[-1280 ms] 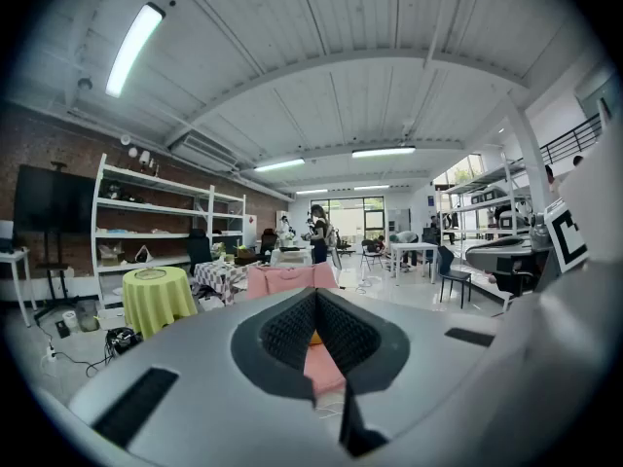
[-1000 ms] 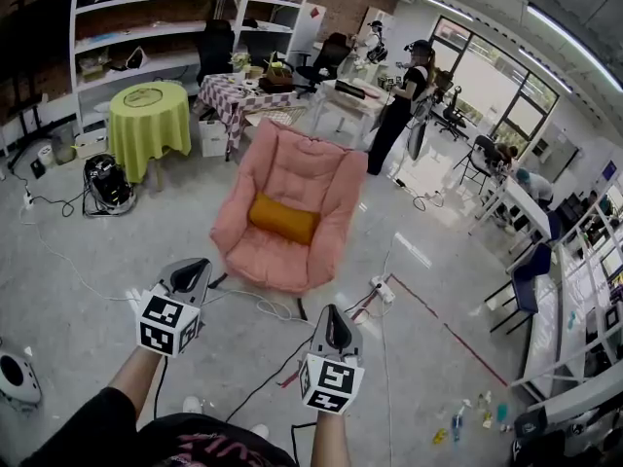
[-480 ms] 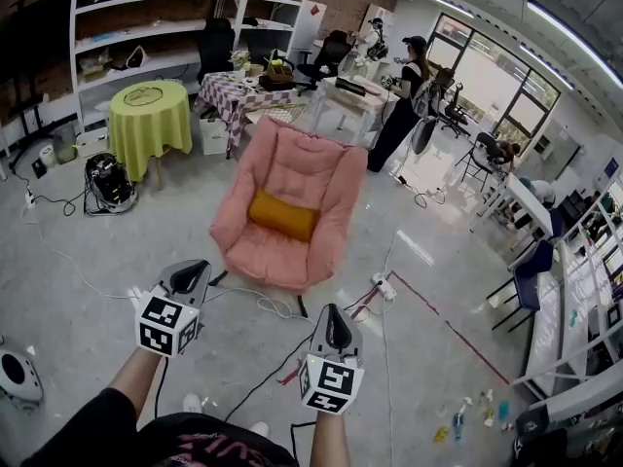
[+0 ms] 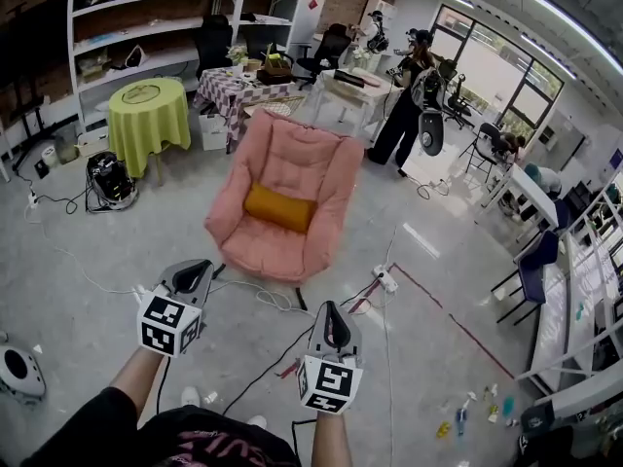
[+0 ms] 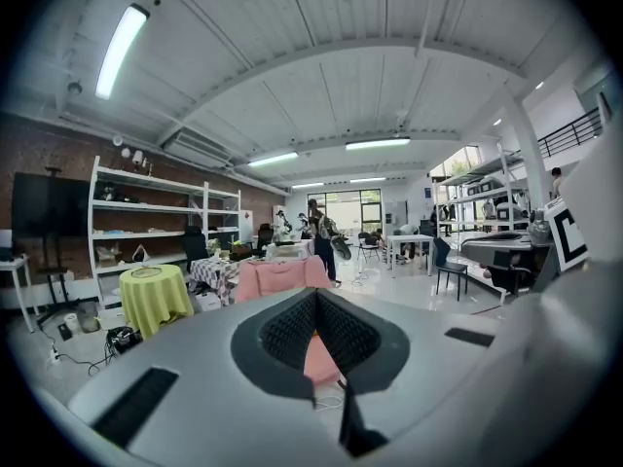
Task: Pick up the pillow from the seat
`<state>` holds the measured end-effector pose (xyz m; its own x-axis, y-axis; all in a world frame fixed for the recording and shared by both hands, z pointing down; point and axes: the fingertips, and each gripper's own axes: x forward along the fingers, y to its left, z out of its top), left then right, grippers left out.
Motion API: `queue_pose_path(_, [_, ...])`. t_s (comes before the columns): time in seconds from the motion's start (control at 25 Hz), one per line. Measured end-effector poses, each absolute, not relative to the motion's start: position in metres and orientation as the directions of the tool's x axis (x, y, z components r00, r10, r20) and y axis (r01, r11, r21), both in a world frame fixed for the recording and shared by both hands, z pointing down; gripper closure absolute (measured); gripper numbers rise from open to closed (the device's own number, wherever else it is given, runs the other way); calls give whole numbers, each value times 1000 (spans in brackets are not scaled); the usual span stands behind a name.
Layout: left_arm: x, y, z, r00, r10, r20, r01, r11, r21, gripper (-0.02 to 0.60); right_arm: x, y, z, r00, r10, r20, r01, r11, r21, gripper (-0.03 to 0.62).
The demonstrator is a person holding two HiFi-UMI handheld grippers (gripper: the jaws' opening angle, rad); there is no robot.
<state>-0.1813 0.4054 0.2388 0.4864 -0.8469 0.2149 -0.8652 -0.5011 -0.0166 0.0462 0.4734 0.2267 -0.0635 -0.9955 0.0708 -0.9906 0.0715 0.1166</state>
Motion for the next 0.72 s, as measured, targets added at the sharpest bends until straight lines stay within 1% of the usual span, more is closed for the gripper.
queue_pose_path(0.36, [-122, 425, 253, 471, -852, 230, -873, -487, -18, 572, 100, 481, 241, -105, -990, 96, -985, 117, 128, 574])
queue_pose_path(0.52, [-107, 425, 255, 466, -857, 222, -876, -482, -25, 572, 114, 481, 240, -116, -991, 62, -985, 123, 119, 574])
queue_pose_path(0.72, [-98, 418, 249, 454, -868, 200, -882, -470, -37, 572, 122, 471, 242, -138, -988, 70, -982, 146, 122, 574])
